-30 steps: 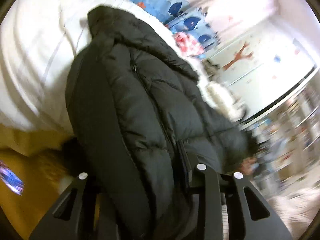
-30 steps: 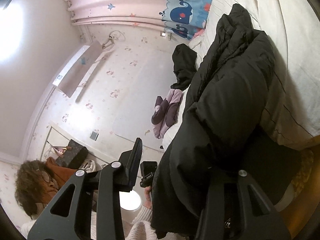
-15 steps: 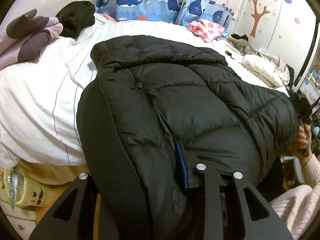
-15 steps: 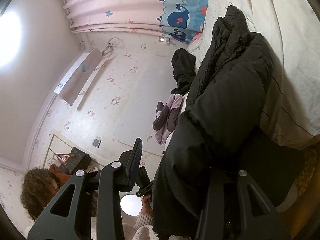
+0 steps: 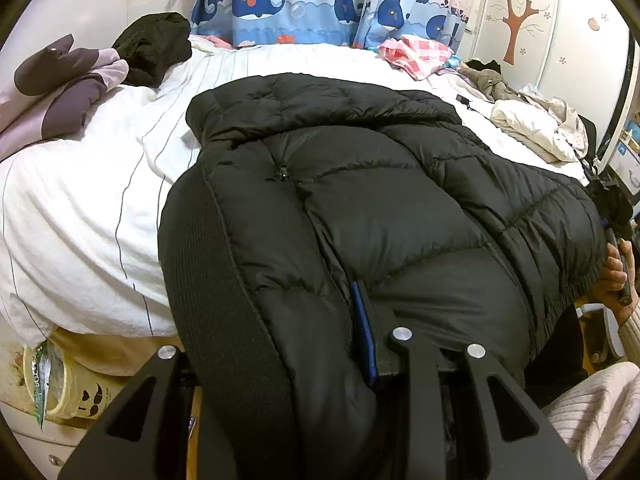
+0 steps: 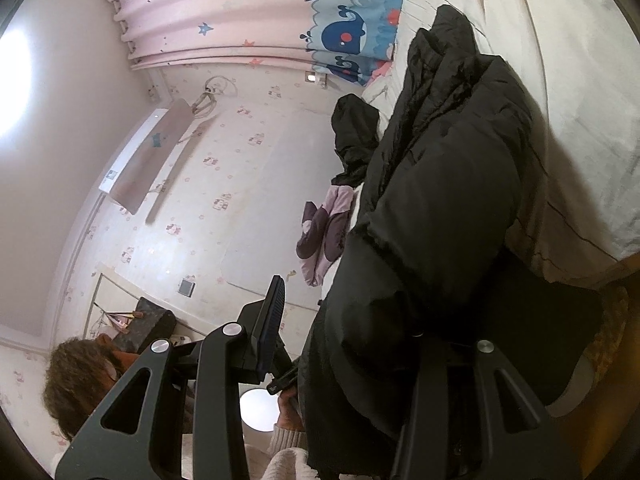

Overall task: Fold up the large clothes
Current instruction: 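Hold the lifted jacket with both grippers and turn it over, then lower the black jacket onto the bed with both grippers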

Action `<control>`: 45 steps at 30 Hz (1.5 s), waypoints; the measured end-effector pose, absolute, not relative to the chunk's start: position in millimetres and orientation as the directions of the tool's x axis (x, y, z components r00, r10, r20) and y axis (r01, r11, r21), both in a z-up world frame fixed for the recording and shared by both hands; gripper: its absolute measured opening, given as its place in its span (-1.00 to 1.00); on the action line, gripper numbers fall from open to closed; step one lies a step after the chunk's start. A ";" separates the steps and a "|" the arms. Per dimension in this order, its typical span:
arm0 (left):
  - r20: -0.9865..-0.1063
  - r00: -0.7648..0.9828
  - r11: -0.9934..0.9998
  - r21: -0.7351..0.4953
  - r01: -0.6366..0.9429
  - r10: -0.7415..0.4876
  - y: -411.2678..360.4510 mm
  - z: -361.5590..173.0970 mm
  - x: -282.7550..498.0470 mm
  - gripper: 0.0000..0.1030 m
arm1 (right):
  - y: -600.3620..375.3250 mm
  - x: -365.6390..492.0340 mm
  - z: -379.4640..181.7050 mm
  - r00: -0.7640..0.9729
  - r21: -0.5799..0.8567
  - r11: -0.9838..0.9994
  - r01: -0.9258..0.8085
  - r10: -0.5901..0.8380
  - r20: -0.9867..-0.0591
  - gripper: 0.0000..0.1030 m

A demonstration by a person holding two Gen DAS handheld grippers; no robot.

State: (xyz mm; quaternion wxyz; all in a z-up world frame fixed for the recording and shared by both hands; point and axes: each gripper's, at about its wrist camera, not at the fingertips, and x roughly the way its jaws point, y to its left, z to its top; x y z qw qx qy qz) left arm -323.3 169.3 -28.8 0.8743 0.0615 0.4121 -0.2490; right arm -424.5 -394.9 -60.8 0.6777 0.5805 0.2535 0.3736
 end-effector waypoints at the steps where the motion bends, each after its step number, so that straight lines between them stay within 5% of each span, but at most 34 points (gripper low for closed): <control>1: -0.752 0.538 0.869 -0.094 0.485 -0.382 168.9 -29.3 -323.8 -0.39 | -394.7 -424.4 -62.5 0.590 0.977 0.050 -0.206 0.803 0.083 -0.27; 9: -0.752 0.532 0.868 -0.109 0.484 -0.390 168.6 -30.1 -325.1 -0.39 | -389.0 -422.1 -67.8 0.576 0.981 0.057 -0.185 0.815 0.062 -0.27; 17: -0.603 0.441 0.745 -0.495 0.448 -0.665 213.4 -20.3 -304.1 -0.39 | -387.3 -411.3 -40.7 0.573 0.965 0.034 -0.260 0.810 0.126 -0.27; 24: -0.435 0.442 0.606 -0.689 0.398 -0.784 239.0 -14.6 -280.9 -0.39 | -388.7 -390.8 -14.2 0.572 0.945 -0.006 -0.326 0.795 0.202 -0.27; 37: -0.260 0.526 0.499 -0.777 0.384 -0.810 250.4 38.5 -196.0 -0.39 | -407.5 -309.9 40.5 0.590 0.908 -0.016 -0.419 0.755 0.286 -0.27; 45: -0.238 0.614 0.509 -0.801 0.315 -0.753 234.9 61.2 -95.2 -0.39 | -430.5 -208.7 61.9 0.679 0.933 0.050 -0.355 0.700 0.221 -0.27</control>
